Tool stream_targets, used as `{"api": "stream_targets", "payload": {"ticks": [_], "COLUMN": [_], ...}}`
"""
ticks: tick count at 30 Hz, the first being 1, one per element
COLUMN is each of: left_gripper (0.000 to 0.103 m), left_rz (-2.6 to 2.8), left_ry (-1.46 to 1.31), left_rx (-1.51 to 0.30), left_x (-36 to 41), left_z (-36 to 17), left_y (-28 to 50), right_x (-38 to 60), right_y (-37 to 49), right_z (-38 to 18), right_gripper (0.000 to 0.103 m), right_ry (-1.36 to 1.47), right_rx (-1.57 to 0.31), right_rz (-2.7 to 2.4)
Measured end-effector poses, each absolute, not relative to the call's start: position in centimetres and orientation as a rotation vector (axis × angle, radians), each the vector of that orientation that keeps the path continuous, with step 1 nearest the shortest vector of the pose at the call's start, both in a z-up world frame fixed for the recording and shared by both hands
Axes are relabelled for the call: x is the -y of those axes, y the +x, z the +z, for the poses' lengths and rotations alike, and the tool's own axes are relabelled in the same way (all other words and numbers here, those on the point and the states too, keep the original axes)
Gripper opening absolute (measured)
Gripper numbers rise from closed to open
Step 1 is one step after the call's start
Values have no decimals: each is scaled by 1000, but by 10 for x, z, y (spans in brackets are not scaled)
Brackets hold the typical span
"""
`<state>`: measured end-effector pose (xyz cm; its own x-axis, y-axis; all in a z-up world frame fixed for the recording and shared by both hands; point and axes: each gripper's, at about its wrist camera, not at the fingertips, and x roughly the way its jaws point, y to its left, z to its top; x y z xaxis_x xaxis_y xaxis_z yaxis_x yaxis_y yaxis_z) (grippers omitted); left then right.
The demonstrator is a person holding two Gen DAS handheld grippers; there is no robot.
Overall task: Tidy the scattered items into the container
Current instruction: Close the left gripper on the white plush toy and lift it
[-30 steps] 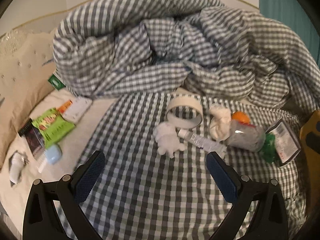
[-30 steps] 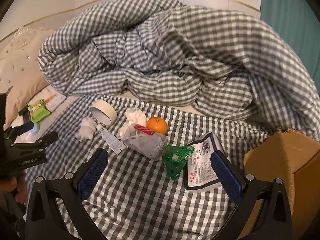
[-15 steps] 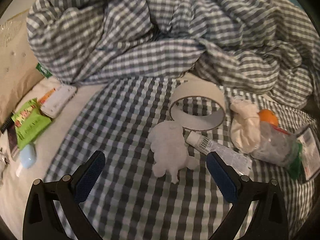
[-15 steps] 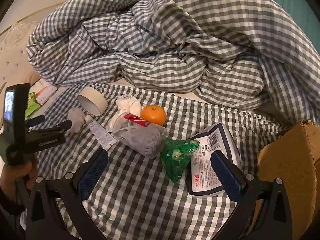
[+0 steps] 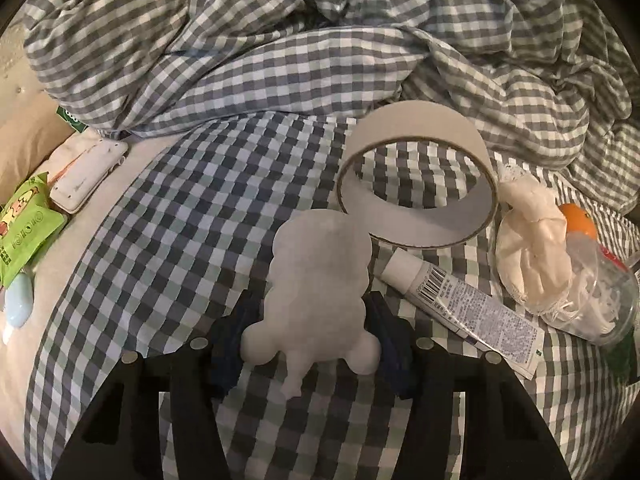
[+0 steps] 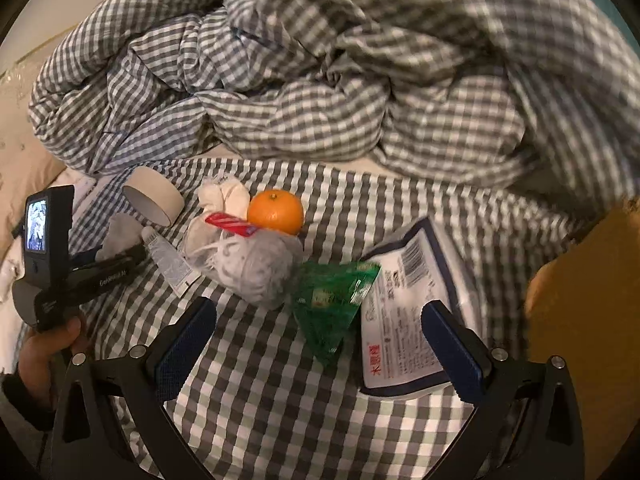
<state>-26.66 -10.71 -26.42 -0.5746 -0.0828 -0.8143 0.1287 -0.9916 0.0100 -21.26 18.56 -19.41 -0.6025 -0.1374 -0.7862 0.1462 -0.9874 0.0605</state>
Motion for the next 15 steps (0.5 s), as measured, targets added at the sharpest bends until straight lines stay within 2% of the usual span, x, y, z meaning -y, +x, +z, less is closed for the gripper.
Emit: {"api": "stream_targets", "payload": {"ticks": [6, 10, 15], "left_gripper": [56, 56, 56], "left_rz": [-2692, -2701, -2721], "left_ry": [1351, 1323, 1270], "left_rx": [-136, -145, -151], "left_x": [119, 125, 131], "left_z": [-257, -246, -226], "left_y": [-258, -253, -242], "right_x": [-171, -143, -108], "right_y": [-220, -235, -264], "right_z": [-196, -200, -215], "right_gripper": [103, 103, 103], "right_ry": [1256, 1247, 1326], "right_rx": [22, -91, -372], "right_rz": [-2595, -2526, -2429]}}
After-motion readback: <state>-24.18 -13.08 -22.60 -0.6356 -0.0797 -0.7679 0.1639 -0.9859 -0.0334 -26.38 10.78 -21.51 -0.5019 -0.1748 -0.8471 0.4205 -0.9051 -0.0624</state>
